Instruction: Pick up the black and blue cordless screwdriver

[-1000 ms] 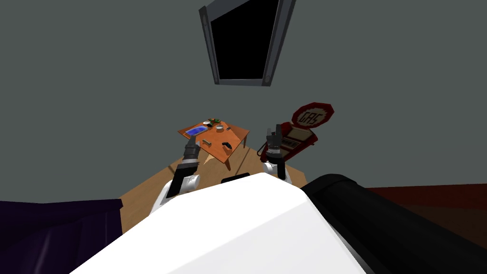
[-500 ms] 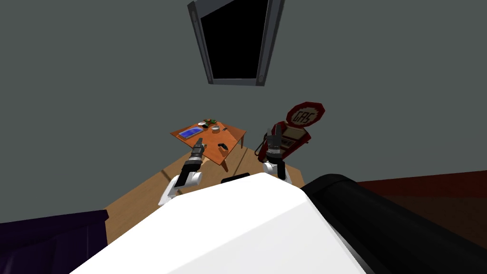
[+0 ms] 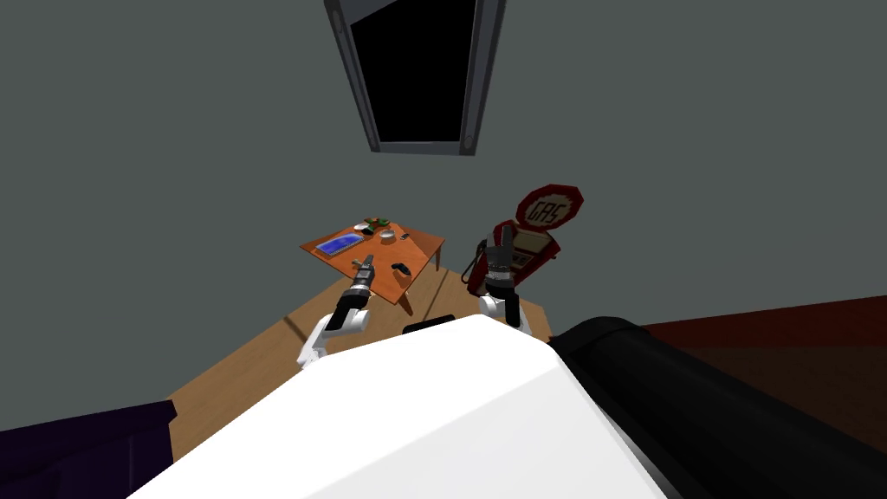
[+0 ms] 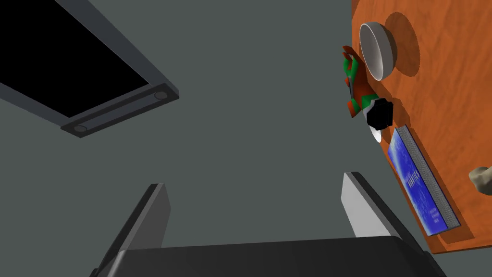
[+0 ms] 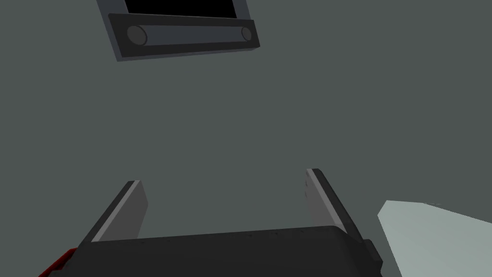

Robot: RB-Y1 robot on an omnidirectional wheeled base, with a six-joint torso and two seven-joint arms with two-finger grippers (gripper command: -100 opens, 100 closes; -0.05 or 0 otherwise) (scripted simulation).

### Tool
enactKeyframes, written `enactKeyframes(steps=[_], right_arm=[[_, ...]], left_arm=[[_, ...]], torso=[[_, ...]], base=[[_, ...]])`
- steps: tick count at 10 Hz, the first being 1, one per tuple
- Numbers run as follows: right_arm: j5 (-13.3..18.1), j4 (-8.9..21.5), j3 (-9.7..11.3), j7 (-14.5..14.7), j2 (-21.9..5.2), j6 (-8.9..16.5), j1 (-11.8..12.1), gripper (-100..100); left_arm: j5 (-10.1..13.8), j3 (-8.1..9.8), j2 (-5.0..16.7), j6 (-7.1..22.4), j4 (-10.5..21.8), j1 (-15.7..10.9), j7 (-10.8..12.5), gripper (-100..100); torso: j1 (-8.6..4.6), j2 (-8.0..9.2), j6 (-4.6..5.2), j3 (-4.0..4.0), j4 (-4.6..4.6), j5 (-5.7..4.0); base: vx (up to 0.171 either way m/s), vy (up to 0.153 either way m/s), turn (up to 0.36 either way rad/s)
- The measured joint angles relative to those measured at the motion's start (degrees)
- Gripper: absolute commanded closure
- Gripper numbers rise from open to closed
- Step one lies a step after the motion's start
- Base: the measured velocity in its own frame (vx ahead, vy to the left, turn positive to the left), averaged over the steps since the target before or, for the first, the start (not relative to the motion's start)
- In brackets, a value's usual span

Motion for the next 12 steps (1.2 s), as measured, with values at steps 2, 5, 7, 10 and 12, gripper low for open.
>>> enactKeyframes(steps=[2, 5, 7, 10, 12], right_arm=[[0.0, 0.0, 0.0, 0.0, 0.0, 0.0, 0.0, 0], [0.0, 0.0, 0.0, 0.0, 0.0, 0.0, 0.0, 0], [0.0, 0.0, 0.0, 0.0, 0.0, 0.0, 0.0, 0], [0.0, 0.0, 0.0, 0.0, 0.0, 0.0, 0.0, 0], [0.0, 0.0, 0.0, 0.0, 0.0, 0.0, 0.0, 0]], left_arm=[[0.7, 0.55, 0.6, 2.5, 3.7, -2.3, 0.2, -100], [2.0, 1.46, 1.0, 8.1, 9.0, -5.5, -0.2, -100], [2.6, 1.91, 1.0, 9.7, 11.8, -6.4, -0.4, -100], [3.7, 3.15, 1.0, 12.7, 17.4, -9.1, -0.8, -100], [5.0, 3.95, 1.9, 14.7, 20.5, -10.4, -0.9, -100]], torso=[[-0.03, -0.09, 0.02, -0.05, -0.02, 0.00], [-0.12, -0.18, 0.00, -0.10, -0.04, -0.03], [-0.02, -0.05, -0.01, -0.03, -0.01, -0.01], [0.03, -0.11, -0.02, -0.07, -0.03, 0.01], [-0.01, -0.10, -0.01, -0.06, -0.02, -0.01]], base=[[0.056, -0.052, -0.117], [0.062, -0.058, -0.081], [0.040, -0.037, -0.072], [0.058, -0.026, -0.068], [0.066, -0.038, -0.089]])
